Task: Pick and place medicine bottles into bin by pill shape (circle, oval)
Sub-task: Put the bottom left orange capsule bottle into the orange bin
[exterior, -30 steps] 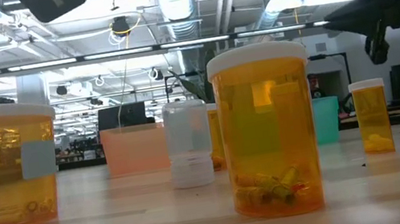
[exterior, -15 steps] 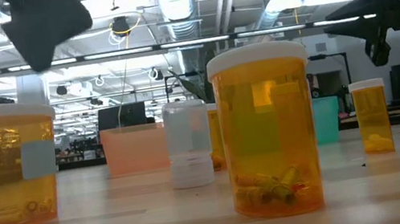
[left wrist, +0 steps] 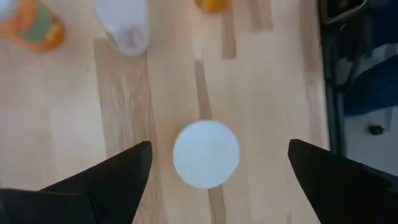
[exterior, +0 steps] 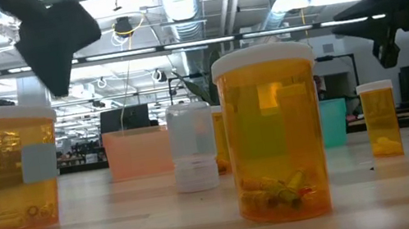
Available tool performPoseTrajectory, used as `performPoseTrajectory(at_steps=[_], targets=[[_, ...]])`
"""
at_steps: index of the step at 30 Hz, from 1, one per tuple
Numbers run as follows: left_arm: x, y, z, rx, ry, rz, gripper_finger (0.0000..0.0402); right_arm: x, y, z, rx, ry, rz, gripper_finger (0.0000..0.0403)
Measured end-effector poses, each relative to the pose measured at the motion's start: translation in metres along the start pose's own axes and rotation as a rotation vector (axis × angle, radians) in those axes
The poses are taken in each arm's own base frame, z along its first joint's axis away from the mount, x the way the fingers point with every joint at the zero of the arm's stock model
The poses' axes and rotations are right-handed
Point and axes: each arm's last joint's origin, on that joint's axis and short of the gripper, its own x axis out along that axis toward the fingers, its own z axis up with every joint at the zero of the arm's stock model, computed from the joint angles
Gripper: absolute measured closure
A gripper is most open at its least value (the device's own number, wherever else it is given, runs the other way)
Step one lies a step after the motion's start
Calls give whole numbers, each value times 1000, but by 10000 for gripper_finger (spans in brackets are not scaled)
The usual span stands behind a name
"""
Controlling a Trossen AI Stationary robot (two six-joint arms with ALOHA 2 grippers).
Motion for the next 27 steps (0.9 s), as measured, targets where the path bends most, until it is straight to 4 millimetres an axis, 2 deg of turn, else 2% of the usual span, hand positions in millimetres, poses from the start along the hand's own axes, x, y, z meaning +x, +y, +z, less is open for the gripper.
performPoseTrajectory(at_steps=[5, 27], targets=[[11, 0, -1, -2, 38, 1, 28, 0, 0, 0, 0, 3, -2, 300], [15, -3, -5, 128, 19, 58, 29, 0, -1, -1, -1, 8, -8, 300]])
